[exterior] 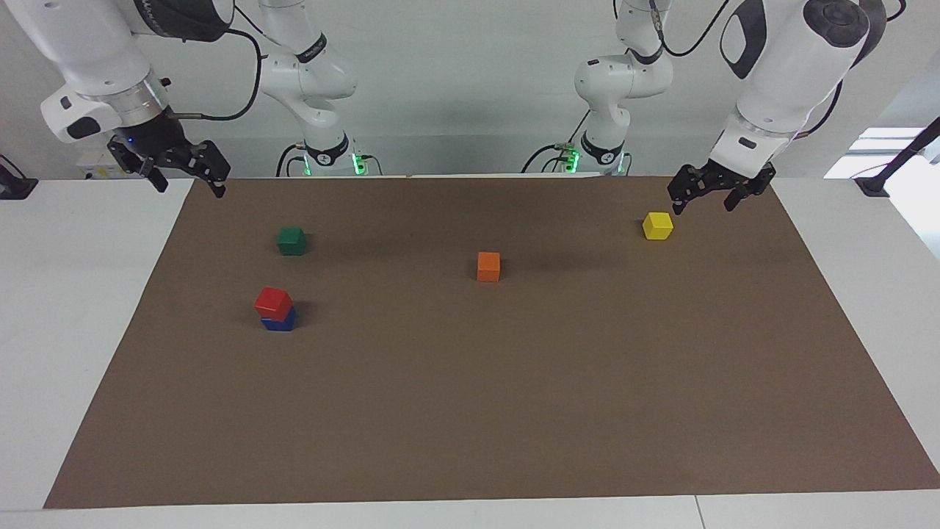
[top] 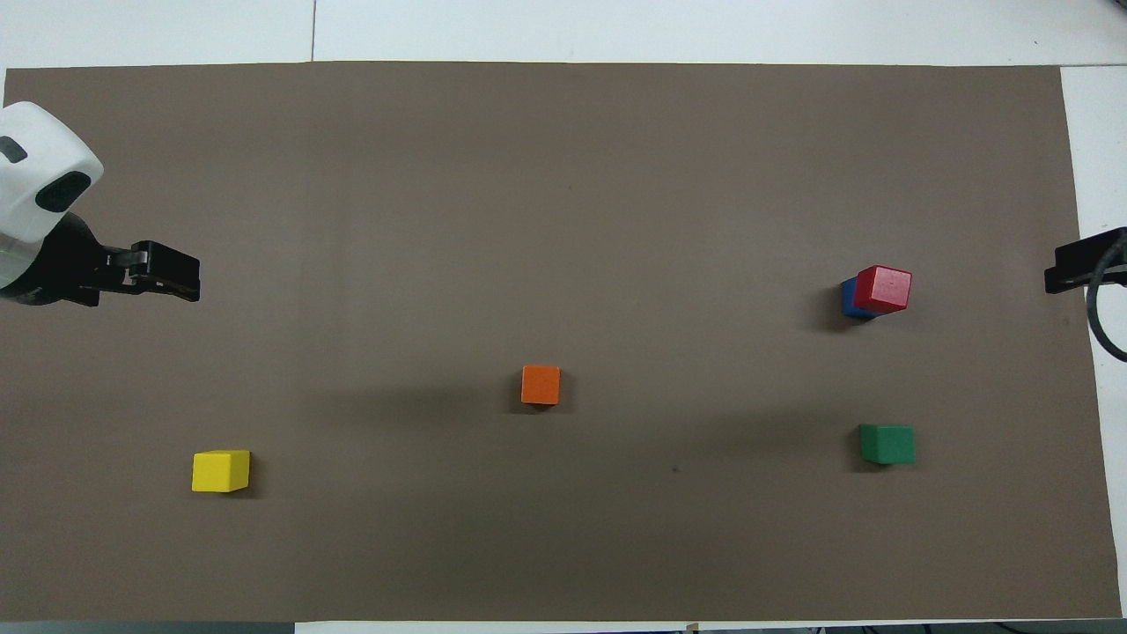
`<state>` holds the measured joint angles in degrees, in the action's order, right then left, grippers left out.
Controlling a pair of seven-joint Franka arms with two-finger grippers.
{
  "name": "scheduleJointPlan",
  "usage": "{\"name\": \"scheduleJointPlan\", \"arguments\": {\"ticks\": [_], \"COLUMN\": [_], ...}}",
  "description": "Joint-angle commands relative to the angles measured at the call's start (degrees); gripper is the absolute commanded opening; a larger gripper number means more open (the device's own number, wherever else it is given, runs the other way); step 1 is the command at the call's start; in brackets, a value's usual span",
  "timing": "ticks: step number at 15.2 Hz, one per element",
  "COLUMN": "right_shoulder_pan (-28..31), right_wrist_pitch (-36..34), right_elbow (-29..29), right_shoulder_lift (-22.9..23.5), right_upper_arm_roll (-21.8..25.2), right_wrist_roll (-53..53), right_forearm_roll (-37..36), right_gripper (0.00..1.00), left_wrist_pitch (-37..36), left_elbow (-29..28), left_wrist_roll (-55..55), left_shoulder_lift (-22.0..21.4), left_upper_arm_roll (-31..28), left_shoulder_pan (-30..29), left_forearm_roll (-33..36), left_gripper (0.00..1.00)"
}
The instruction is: Transfer red block to right arm and stack on blue block
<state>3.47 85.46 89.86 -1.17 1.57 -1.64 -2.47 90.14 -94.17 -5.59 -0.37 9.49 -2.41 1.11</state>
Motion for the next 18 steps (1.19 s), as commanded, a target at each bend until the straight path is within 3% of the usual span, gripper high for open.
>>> {"name": "scheduleJointPlan", "arguments": {"ticks": [1, 18], "right_shoulder_pan": [0.75, 1.90], "right_wrist_pitch": [1.02, 1.37], "right_elbow": [1.45, 1.19], "right_shoulder_lift": [-0.94, -0.94], "right_upper_arm_roll": [-0.34, -0.25], "right_wrist_roll": [1.02, 0.85], "right_forearm_roll": [1.32, 3.00], "right_gripper": [1.00, 1.00], "left_wrist_pitch": [-0.67, -0.67], "left_elbow": [-0.66, -0.66], "left_wrist_roll": [0.14, 0.14], "left_shoulder_lift": [-0.86, -0.86], "left_upper_arm_roll": [-0.70, -0.70], "left_shoulder_pan": [0.57, 0.57], "left_forearm_roll": [-0.15, -0.15], "left_gripper": [1.00, 1.00]}}
